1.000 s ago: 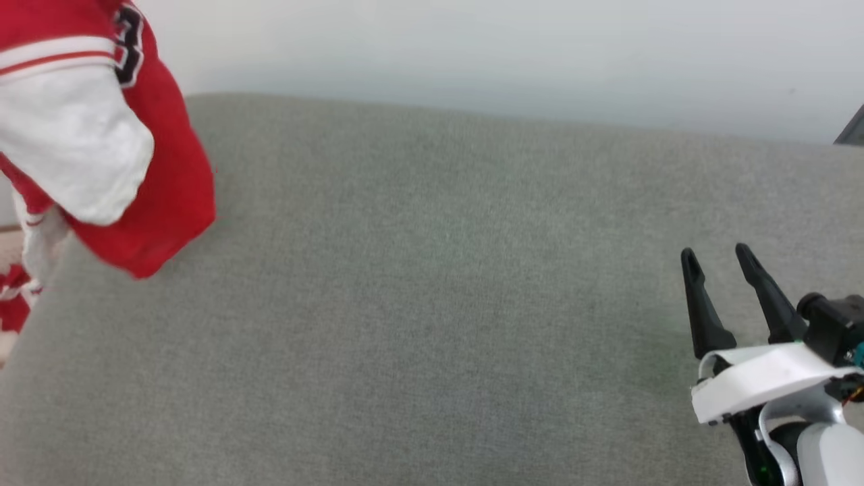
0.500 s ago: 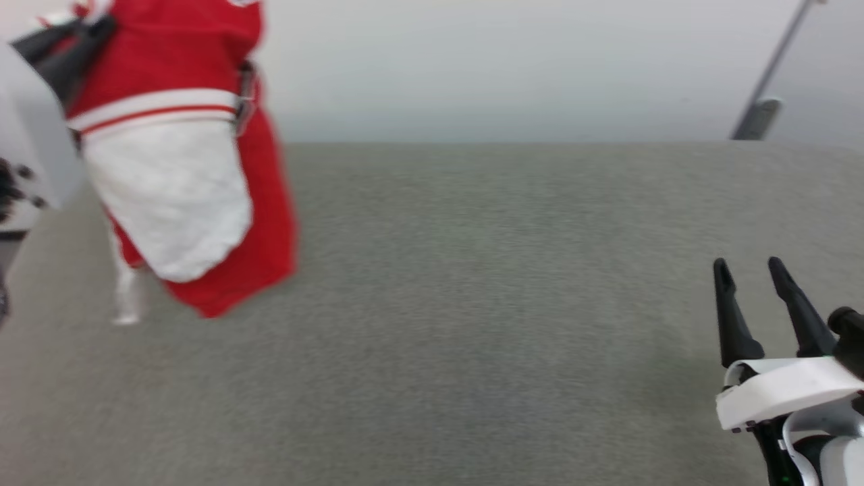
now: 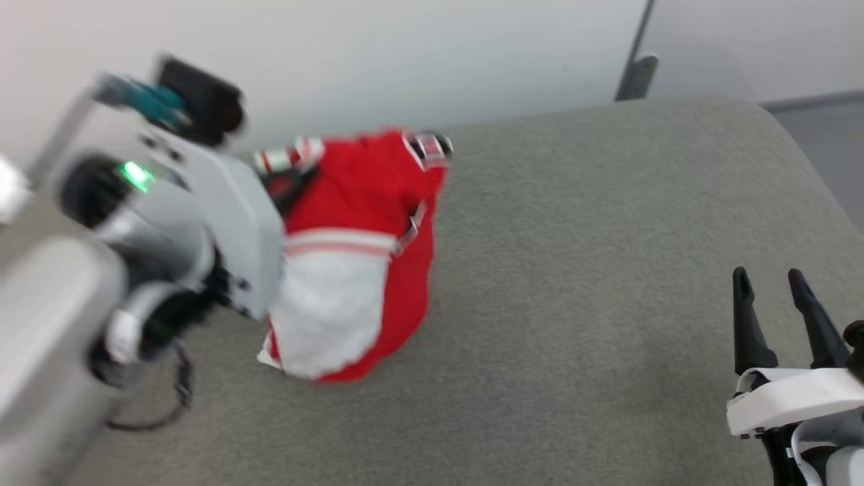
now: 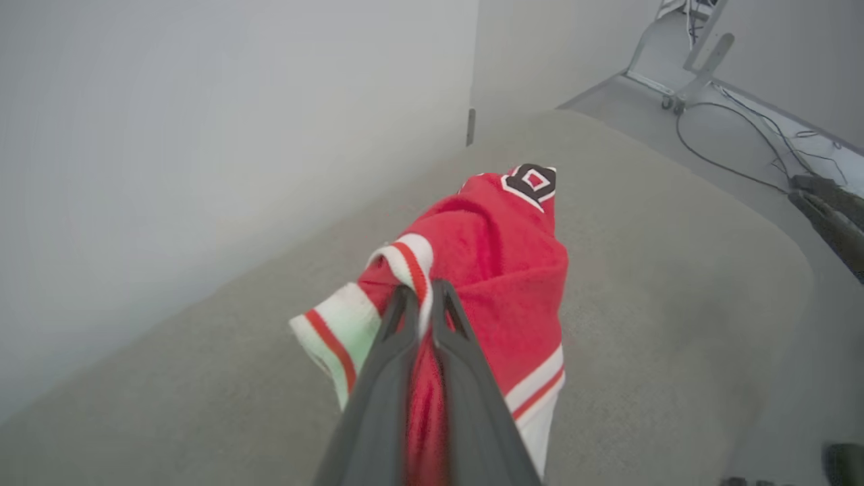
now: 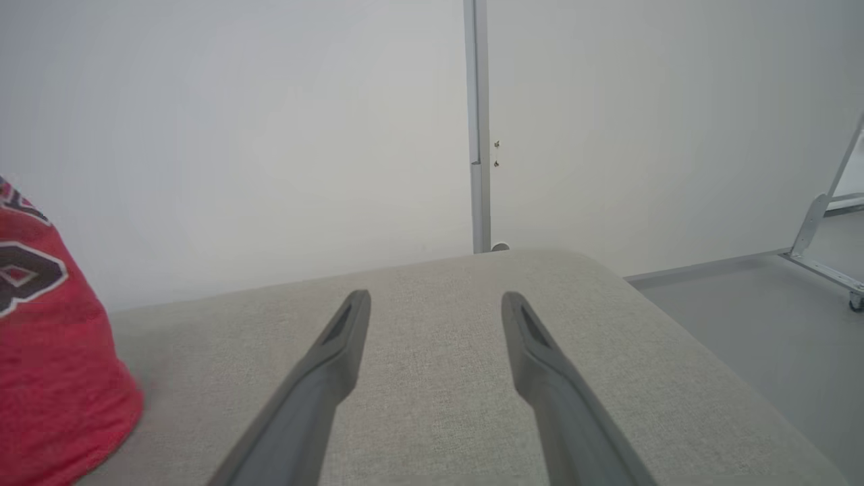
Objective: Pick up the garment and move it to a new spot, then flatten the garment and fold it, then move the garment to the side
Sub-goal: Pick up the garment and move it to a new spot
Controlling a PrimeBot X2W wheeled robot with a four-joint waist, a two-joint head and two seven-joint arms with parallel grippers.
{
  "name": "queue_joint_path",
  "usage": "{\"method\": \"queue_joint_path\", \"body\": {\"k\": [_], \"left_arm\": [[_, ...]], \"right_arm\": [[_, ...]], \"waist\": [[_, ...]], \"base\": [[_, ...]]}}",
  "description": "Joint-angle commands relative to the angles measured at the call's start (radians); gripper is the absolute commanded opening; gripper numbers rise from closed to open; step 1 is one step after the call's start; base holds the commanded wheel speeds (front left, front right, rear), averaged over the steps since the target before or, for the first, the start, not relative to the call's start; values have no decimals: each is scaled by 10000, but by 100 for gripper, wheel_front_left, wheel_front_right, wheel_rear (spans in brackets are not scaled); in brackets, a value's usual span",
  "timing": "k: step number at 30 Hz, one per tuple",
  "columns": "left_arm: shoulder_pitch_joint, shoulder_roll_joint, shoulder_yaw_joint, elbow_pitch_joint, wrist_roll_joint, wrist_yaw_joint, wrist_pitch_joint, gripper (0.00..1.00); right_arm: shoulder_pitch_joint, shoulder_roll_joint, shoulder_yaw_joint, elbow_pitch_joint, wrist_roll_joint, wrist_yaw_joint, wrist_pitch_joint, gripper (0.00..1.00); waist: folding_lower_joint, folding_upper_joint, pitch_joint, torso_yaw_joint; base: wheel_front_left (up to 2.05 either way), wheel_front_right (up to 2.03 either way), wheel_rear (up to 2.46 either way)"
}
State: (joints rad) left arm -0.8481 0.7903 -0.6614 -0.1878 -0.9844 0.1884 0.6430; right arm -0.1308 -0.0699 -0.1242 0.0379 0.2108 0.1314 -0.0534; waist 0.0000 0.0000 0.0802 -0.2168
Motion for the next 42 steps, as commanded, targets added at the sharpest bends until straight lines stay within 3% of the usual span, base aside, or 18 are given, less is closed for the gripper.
{"method": "queue_joint_path", "body": {"k": [1, 14, 27, 28, 29, 30, 31, 32, 42], "left_arm": [[356, -212, -228, 222, -10, 70, -20, 0], [1465, -1450, -1471, 3221, -262, -515, -115, 0], [1172, -2755, -2044, 6898, -533, -1742, -145, 1], [1110, -2816, -2026, 7006, -543, -1824, -191, 9], [1035, -2863, -1992, 7086, -540, -1911, -287, 37], [991, -2931, -1950, 7166, -588, -1984, -357, 49], [963, -2956, -1911, 7211, -622, -2075, -422, 79], [928, -2963, -1871, 7241, -626, -2114, -499, 97], [1232, -2546, -1344, 6600, -834, -2472, -1571, 100]], "right_arm": [[86, 74, 83, 93, 65, -14, -109, 100], [-251, 175, 535, 715, 174, -14, -529, 100], [-683, 135, 932, 1169, 257, -14, -687, 100], [-694, 118, 946, 1197, 265, -14, -693, 100], [-697, 101, 954, 1205, 260, -14, -689, 100], [-678, 92, 941, 1225, 242, -14, -693, 100], [-659, 85, 957, 1234, 222, -14, -680, 100], [-627, 75, 956, 1238, 211, -14, -667, 100], [-162, -261, 993, 1135, 250, -14, -442, 100]], "waist": [[0, 0, 331, -390], [0, 0, 683, -552], [0, 0, 722, -428], [0, 0, 692, -397], [0, 0, 653, -357], [0, 0, 597, -310], [0, 0, 545, -275], [0, 0, 475, -226], [0, 0, -524, 440]], "base": [[0, 0, 0], [0, 0, 0], [0, 0, 0], [0, 0, 0], [0, 0, 0], [0, 0, 0], [0, 0, 0], [0, 0, 0], [0, 0, 0]]}}
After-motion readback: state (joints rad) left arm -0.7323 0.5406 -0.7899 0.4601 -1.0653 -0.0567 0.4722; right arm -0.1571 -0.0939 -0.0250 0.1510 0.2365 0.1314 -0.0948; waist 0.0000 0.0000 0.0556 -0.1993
